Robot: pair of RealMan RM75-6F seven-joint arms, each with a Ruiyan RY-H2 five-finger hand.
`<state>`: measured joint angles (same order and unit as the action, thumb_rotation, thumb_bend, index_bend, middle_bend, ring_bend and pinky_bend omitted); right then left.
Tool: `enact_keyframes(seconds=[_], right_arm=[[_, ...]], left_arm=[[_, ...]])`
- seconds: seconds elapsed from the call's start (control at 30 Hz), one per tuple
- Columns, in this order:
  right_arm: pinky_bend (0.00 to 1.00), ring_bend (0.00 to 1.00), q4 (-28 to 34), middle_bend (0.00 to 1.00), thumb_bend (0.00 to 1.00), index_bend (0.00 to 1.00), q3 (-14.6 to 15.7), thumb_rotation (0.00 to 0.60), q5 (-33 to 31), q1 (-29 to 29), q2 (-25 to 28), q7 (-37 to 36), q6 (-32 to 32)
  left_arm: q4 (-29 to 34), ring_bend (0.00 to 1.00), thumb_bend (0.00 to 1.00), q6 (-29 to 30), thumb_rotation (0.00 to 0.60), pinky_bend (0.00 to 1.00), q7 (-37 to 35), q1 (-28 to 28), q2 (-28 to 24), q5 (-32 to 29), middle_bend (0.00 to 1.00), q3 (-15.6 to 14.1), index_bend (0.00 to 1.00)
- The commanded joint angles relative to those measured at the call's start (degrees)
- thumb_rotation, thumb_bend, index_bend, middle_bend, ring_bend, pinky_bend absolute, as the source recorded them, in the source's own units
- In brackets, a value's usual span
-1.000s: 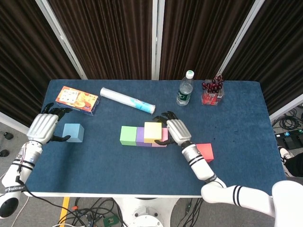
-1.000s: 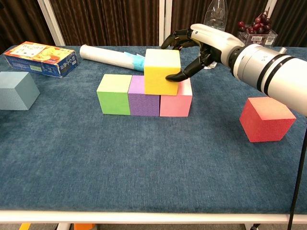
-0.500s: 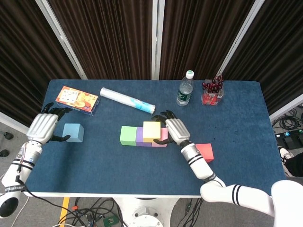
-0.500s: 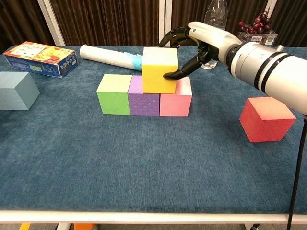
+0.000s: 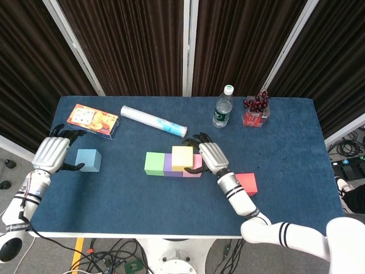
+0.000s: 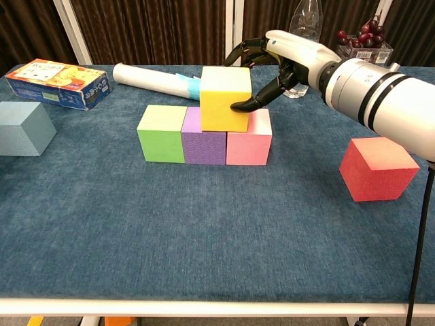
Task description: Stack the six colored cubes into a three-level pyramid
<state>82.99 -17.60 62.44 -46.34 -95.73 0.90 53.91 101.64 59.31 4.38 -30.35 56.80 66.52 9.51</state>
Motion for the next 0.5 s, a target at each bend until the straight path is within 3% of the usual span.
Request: enact_keyframes(seconds=[0.03,0.3,0.37,0.5], right_arm=[[0.0,0.11,-0.2,0.42,0.12,0.25,0.07,0.6,-0.12,-0.09,-0.04,0.28,-0.16],[0.0,0.11,-0.17,0.38,0.12,0.24,0.22,0.6,-0.39,-0.05,-0.09,0.41,-0.41],[0.0,0.1,-0.11,0.35,0.12,0.2,0.36,0.6,-0.28,-0.03,-0.08,0.47,-0.44],[0.0,0.02,0.23,0.2,0.1,0.03,0.63,0.6,0.02,-0.02,0.23,0.23,-0.95]], left_arm=[[-0.02,0.18,0.15,0.0,0.6,0.04,-0.09,0.0,0.03,-0.01,0.22,0.02,0.18],[-0.11,0.18,0.15,0.12,0.6,0.04,-0.15,0.12,0.1,0.08,0.22,-0.05,0.18],[-0.13,0.18,0.15,0.27,0.6,0.04,-0.17,0.17,0.13,0.13,0.22,-0.02,0.18],[-0.14,0.18,0.15,0.34,0.6,0.04,-0.16,0.2,0.15,0.23,0.22,-0.03,0.18]])
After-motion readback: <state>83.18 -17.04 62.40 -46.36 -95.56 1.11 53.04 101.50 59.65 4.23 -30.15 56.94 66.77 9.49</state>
